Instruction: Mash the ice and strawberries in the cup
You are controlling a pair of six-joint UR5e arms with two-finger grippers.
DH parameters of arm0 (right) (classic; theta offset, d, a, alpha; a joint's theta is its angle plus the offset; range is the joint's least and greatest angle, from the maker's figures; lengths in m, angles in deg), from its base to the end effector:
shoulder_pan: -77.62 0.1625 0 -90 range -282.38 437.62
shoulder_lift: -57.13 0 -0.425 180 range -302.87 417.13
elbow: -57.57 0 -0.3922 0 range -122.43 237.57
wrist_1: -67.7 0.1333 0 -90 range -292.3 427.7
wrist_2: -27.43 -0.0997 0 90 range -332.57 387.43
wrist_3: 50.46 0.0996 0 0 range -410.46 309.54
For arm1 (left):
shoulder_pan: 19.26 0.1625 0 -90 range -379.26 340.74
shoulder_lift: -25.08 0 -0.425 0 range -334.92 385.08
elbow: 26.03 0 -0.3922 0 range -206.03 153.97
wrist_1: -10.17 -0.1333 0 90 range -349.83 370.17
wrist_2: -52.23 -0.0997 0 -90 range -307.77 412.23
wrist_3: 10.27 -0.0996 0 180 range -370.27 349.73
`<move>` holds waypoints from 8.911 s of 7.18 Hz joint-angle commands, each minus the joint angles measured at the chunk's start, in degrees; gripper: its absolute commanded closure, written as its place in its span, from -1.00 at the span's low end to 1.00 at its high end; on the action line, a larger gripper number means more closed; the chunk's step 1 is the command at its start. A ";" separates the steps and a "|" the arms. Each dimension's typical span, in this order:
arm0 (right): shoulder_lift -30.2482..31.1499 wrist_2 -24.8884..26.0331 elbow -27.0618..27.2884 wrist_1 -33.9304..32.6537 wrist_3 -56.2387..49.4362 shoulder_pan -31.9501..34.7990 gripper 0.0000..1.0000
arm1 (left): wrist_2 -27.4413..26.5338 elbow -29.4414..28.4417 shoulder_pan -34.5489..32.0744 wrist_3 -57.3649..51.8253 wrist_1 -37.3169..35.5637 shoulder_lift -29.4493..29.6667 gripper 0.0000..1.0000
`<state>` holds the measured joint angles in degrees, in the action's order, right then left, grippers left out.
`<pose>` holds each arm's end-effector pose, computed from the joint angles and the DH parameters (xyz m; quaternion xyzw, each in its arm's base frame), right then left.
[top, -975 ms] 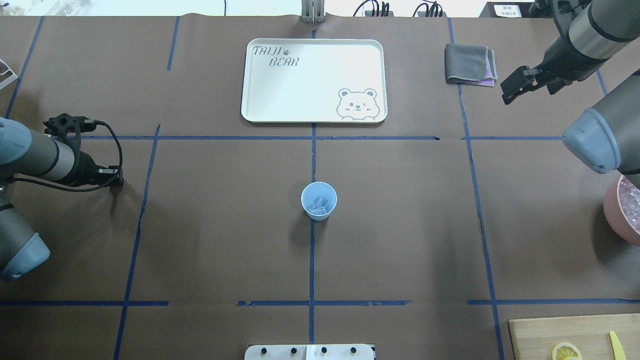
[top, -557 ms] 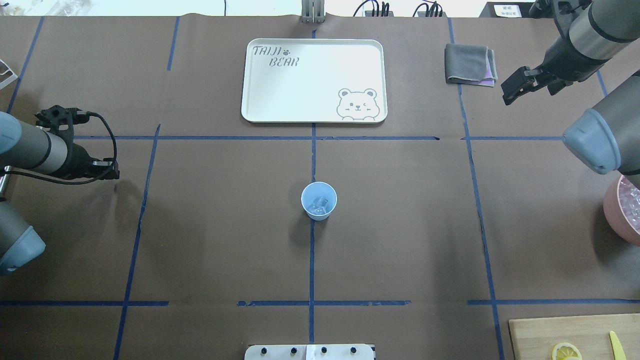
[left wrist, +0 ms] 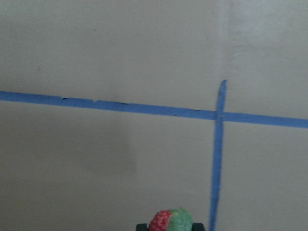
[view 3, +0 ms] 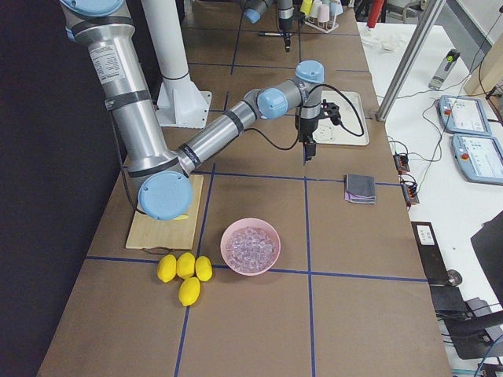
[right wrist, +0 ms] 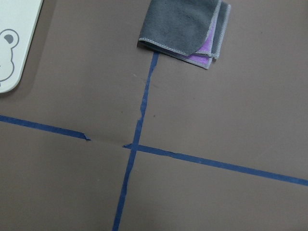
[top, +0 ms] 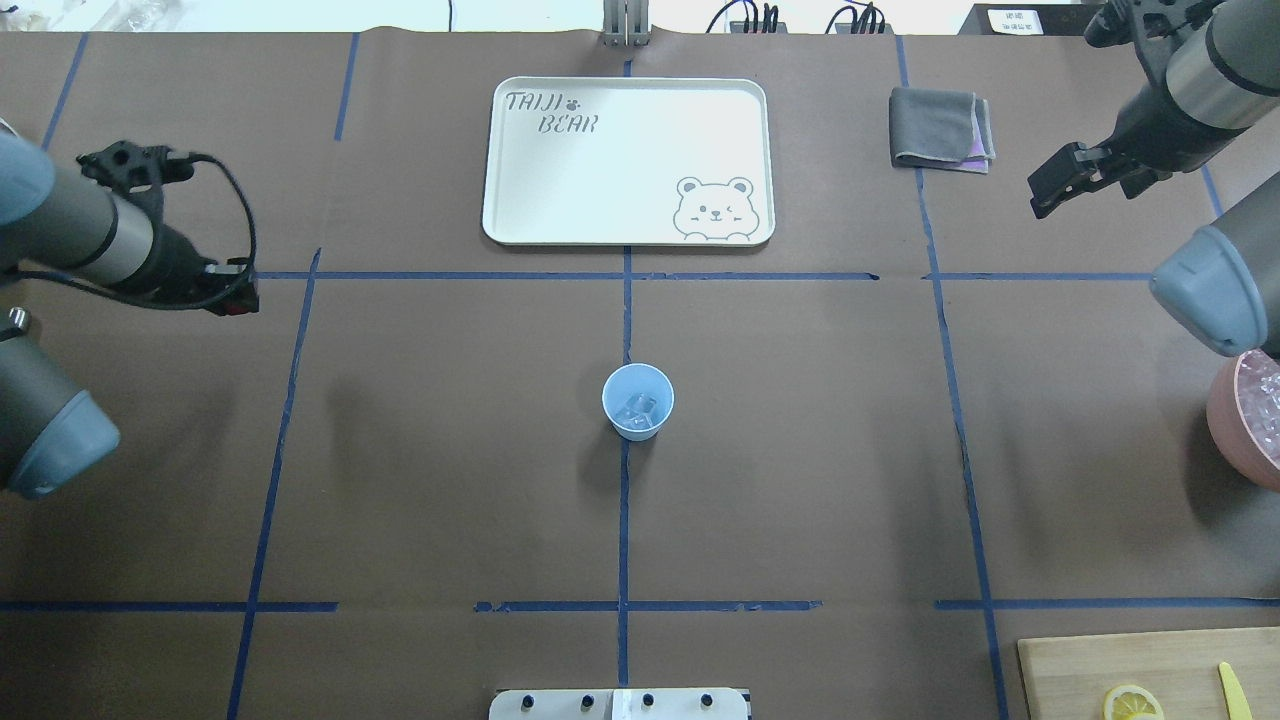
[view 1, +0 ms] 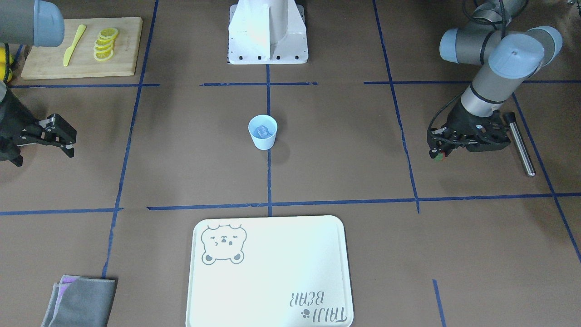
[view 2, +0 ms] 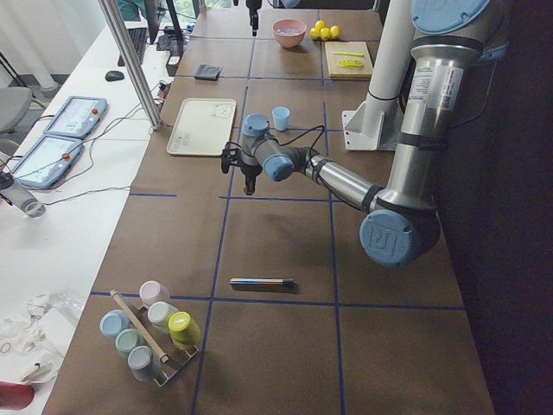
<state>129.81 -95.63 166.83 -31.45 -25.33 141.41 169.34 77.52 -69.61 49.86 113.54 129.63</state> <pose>-0.1802 -0.5449 0.3627 0.0851 -0.3476 -0.0762 0.9307 0.3063 -0.5074 0.3895 0.0541 0.4045 -0.0800 0.9094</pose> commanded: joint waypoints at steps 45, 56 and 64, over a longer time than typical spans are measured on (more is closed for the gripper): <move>20.93 -11.68 -9.42 7.04 -28.12 28.40 -0.99 | 11.83 -27.43 -22.09 -27.90 20.18 -10.16 -1.00; 21.10 -11.68 -9.51 7.04 -28.21 28.40 -0.99 | 11.65 -27.44 -15.84 -25.77 24.07 -13.24 -0.48; 21.10 -11.68 -9.33 7.04 -28.21 28.40 -0.99 | 11.57 -27.88 -15.75 -25.94 23.98 -13.24 -0.28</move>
<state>150.91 -107.31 157.44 -24.40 -53.54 169.82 180.90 49.68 -85.36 23.93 137.53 116.47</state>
